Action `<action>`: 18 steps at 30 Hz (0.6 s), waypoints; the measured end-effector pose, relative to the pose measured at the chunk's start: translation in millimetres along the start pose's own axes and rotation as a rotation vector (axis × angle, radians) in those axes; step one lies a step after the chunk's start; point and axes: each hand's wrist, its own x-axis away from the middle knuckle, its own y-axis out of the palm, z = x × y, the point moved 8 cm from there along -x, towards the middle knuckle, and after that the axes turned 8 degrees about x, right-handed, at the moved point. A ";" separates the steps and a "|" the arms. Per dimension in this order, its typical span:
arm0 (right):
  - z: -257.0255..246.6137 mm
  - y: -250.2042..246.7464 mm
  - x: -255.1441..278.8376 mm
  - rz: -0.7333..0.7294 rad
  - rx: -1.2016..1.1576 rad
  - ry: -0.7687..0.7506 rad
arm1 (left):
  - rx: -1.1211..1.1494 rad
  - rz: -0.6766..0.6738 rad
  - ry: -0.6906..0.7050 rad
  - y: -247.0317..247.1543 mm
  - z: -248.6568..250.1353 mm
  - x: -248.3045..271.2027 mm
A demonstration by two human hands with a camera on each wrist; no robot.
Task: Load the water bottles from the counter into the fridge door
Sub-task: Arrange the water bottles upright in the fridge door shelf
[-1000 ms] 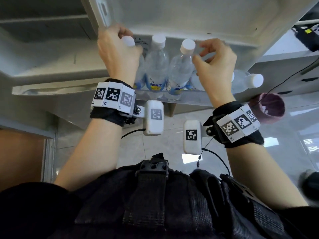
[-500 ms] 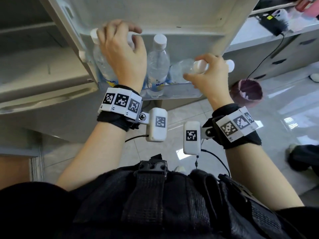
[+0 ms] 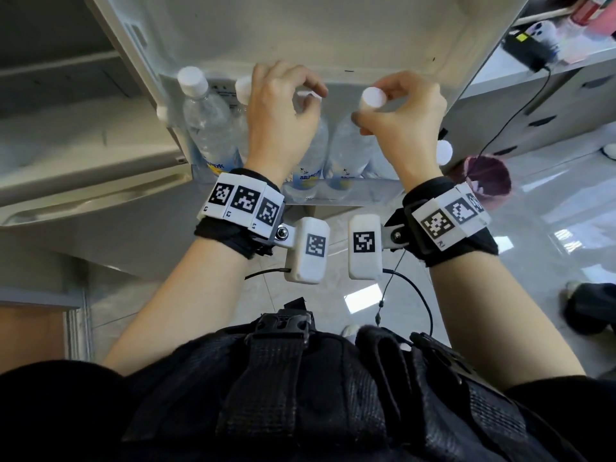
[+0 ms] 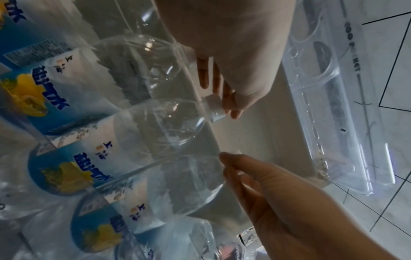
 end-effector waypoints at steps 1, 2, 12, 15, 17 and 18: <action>-1.7 2.7 -0.1 -0.011 0.011 0.003 | 0.010 -0.013 0.001 1.7 0.2 0.4; -3.5 5.3 0.6 -0.021 0.016 0.004 | 0.021 -0.022 0.003 3.0 0.5 1.1; -10.8 -2.1 18.6 -0.253 0.096 -0.073 | -0.026 -0.145 -0.020 27.5 2.9 12.9; -5.4 -19.3 20.4 -0.240 0.113 -0.088 | -0.101 -0.105 -0.011 29.1 3.5 16.5; 3.2 -33.0 19.4 -0.196 0.171 -0.093 | -0.124 -0.090 -0.035 29.3 4.9 19.0; 8.5 -40.4 19.2 -0.167 0.194 -0.084 | -0.129 -0.086 -0.059 29.8 6.2 20.8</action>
